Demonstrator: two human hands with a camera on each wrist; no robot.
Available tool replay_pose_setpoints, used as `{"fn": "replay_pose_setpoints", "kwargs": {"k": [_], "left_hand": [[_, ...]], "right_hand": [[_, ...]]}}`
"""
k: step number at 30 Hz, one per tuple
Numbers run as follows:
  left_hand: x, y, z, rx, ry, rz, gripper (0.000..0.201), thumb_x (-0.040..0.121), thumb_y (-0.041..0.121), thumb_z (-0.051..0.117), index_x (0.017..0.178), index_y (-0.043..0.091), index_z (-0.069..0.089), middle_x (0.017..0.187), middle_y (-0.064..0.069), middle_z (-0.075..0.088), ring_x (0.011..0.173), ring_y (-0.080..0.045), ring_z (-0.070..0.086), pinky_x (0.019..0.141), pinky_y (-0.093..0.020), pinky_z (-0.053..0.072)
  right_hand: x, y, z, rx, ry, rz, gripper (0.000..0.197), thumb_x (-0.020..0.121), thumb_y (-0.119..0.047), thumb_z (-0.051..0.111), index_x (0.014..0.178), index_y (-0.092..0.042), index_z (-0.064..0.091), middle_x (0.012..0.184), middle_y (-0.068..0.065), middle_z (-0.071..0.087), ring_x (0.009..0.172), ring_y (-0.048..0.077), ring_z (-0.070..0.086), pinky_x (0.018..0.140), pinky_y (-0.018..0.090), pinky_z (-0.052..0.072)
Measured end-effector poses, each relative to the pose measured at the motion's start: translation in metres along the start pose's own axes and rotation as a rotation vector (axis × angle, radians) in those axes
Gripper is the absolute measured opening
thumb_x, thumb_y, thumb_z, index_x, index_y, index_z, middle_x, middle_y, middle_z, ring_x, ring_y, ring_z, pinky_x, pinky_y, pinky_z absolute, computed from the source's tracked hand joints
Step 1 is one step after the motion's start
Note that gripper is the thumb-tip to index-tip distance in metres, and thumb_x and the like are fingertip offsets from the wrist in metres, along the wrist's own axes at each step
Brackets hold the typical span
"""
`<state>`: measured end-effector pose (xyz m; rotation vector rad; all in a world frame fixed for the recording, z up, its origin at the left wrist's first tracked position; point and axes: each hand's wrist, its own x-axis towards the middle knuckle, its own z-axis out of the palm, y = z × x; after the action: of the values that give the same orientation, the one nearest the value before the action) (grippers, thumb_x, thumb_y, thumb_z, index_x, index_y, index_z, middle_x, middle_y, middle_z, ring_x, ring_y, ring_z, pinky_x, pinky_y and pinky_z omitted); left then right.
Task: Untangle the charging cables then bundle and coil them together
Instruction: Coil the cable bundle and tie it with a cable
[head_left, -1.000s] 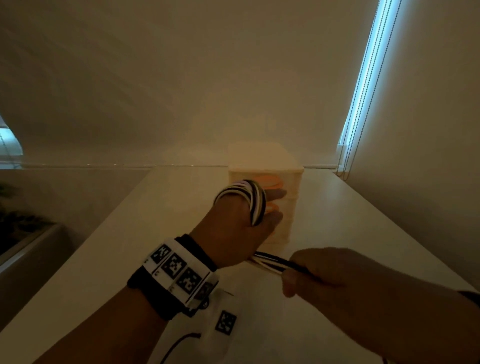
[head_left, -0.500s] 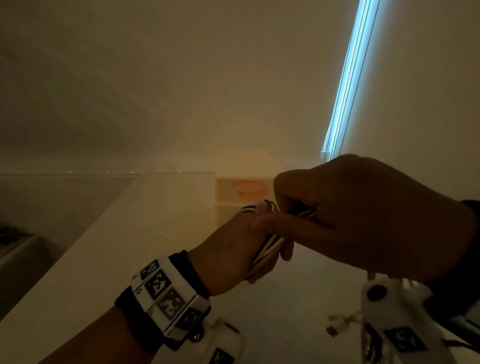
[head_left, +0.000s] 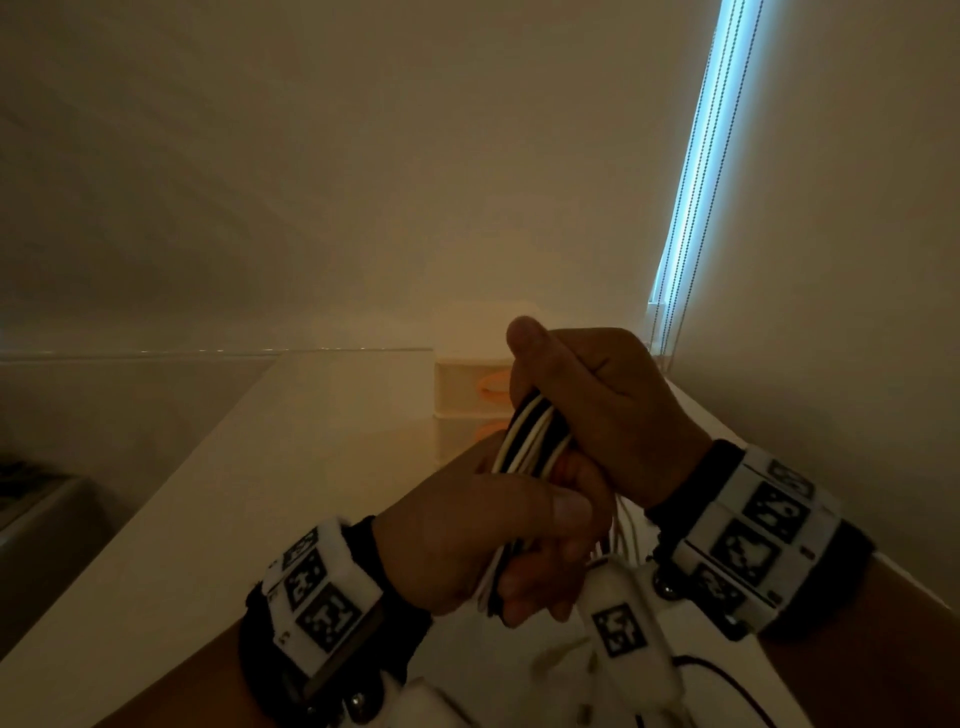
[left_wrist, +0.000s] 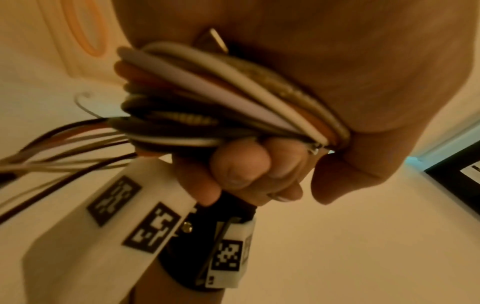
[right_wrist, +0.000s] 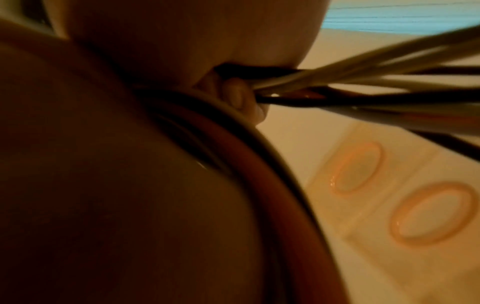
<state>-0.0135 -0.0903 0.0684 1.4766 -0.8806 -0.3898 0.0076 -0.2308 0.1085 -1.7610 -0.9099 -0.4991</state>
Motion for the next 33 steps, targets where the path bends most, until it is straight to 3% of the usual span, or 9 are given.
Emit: {"fn": "replay_pose_setpoints", "kwargs": {"k": [2,4,6,9,13,17,27,30,33], "left_hand": [[-0.003,-0.004,-0.003,-0.097,-0.051,0.019,0.062,0.070,0.061,0.076,0.088,0.006,0.055,0.057,0.013,0.058,0.055,-0.034,0.058,0.073,-0.031,0.043],[-0.006,-0.004,-0.005,-0.247,-0.036,-0.004,0.047,0.070,0.039,0.079,0.090,0.007,0.052,0.057,0.012,0.066,0.052,-0.013,0.065,0.070,-0.036,0.042],[-0.005,-0.003,-0.003,-0.307,-0.061,0.049,0.034,0.074,0.030,0.075,0.089,0.005,0.057,0.058,0.007,0.068,0.054,-0.010,0.066,0.069,-0.036,0.043],[-0.004,0.003,0.002,-0.419,-0.154,0.119,0.014,0.086,0.026,0.068,0.083,0.013,0.067,0.054,0.007,0.061,0.045,-0.008,0.056,0.055,-0.027,0.040],[-0.006,0.004,0.003,-0.490,-0.203,0.097,0.023,0.088,0.024,0.066,0.073,0.009,0.058,0.047,0.010,0.051,0.036,-0.007,0.039,0.039,-0.031,0.016],[-0.006,0.005,-0.004,-0.530,-0.184,0.076,0.029,0.088,0.025,0.065,0.071,0.007,0.051,0.044,0.010,0.049,0.036,-0.007,0.039,0.042,-0.033,0.016],[-0.007,0.019,-0.012,-0.636,-0.141,0.175,0.022,0.091,0.021,0.056,0.075,0.008,0.050,0.042,0.007,0.038,0.035,-0.013,0.030,0.046,-0.032,0.021],[-0.010,0.028,-0.022,-0.752,-0.119,0.256,0.020,0.091,0.019,0.048,0.075,0.008,0.046,0.043,0.007,0.033,0.036,-0.012,0.030,0.048,-0.030,0.024],[-0.009,0.030,-0.021,-0.780,-0.057,0.304,0.020,0.092,0.018,0.042,0.075,0.009,0.046,0.044,0.008,0.032,0.037,-0.011,0.030,0.049,-0.029,0.026]], "right_hand": [[0.000,0.002,0.006,0.065,0.022,0.042,0.064,0.093,-0.046,0.050,0.061,0.010,0.049,0.051,0.020,0.042,0.045,0.032,0.044,0.045,0.039,0.039],[0.003,0.002,0.009,0.077,0.034,0.053,0.065,0.096,-0.041,0.052,0.062,0.014,0.046,0.054,0.028,0.039,0.047,0.040,0.041,0.046,0.042,0.038],[0.008,0.000,0.009,0.094,0.040,0.063,0.062,0.097,-0.034,0.052,0.062,0.016,0.045,0.056,0.032,0.039,0.050,0.043,0.039,0.046,0.042,0.037],[0.011,-0.005,0.009,0.139,0.025,0.060,0.059,0.097,-0.031,0.050,0.062,0.017,0.046,0.056,0.030,0.040,0.050,0.042,0.040,0.046,0.040,0.038],[0.009,-0.006,0.011,0.196,0.040,0.070,0.061,0.097,-0.033,0.052,0.060,0.015,0.043,0.054,0.028,0.036,0.045,0.034,0.036,0.044,0.035,0.034],[0.013,-0.003,0.014,0.182,0.002,0.092,0.066,0.097,-0.043,0.049,0.069,0.017,0.046,0.061,0.031,0.041,0.051,0.035,0.040,0.051,0.046,0.042],[0.007,0.018,0.014,0.146,0.003,0.142,0.053,0.093,-0.053,0.046,0.086,-0.001,0.051,0.076,0.025,0.046,0.065,0.031,0.045,0.062,0.046,0.042],[-0.011,0.033,0.017,0.126,-0.042,0.272,0.046,0.096,-0.055,0.044,0.086,-0.011,0.053,0.057,-0.005,0.042,0.051,0.008,0.039,0.050,0.027,0.033],[-0.023,0.039,0.023,0.343,-0.067,0.369,0.054,0.094,-0.057,0.047,0.096,-0.004,0.053,0.058,0.001,0.037,0.043,0.008,0.031,0.042,0.020,0.028]]}}
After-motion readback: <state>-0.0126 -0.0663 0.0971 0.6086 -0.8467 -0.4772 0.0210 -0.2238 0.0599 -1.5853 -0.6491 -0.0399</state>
